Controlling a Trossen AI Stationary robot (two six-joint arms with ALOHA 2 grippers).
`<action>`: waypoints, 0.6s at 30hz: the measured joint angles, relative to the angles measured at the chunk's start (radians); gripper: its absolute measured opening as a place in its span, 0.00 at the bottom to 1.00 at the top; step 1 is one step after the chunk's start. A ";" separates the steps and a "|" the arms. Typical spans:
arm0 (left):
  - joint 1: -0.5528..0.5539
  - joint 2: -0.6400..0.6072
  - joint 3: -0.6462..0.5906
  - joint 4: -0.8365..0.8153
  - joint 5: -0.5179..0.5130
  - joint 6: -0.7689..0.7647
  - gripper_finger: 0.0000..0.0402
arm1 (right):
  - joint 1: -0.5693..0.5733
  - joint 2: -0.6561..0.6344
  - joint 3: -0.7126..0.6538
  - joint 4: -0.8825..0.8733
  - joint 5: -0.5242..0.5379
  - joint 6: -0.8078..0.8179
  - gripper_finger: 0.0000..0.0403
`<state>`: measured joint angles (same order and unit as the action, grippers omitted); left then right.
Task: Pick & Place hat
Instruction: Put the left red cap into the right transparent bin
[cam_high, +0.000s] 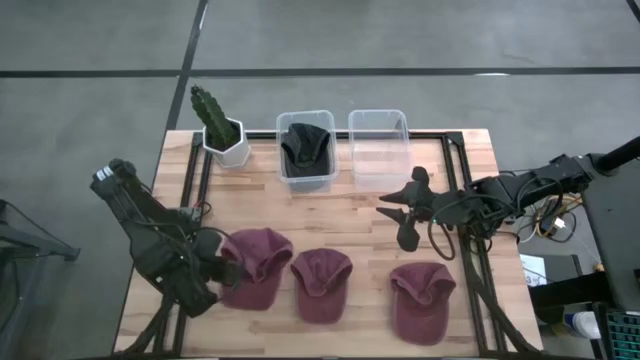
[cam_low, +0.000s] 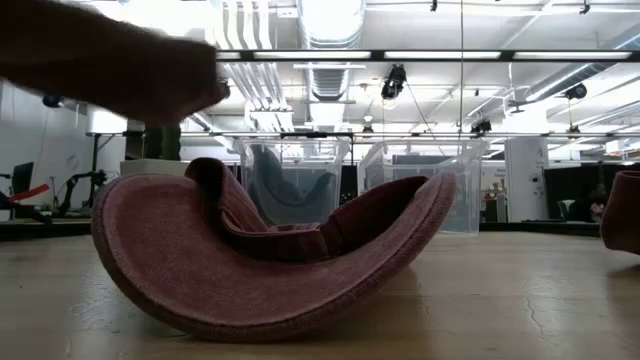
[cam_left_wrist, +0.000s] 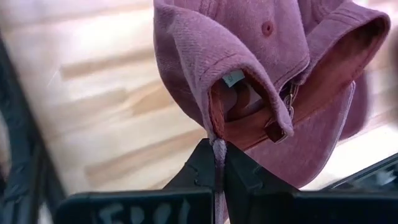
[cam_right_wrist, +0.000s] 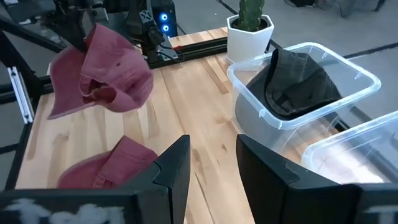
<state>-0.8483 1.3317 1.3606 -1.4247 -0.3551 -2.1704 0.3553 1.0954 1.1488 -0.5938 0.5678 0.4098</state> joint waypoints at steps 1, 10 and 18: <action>0.007 0.000 0.009 -0.003 -0.028 0.004 0.02 | 0.000 0.000 -0.005 0.002 0.000 0.013 0.31; 0.127 0.001 0.030 0.017 -0.203 0.099 0.02 | 0.000 0.000 -0.083 0.152 -0.001 0.084 0.31; 0.226 0.001 0.030 0.156 -0.416 0.265 0.02 | 0.000 0.001 -0.152 0.326 -0.003 0.089 0.43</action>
<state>-0.6225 1.3323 1.3907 -1.2687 -0.7712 -1.9050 0.3553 1.0960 0.9966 -0.2678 0.5644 0.4992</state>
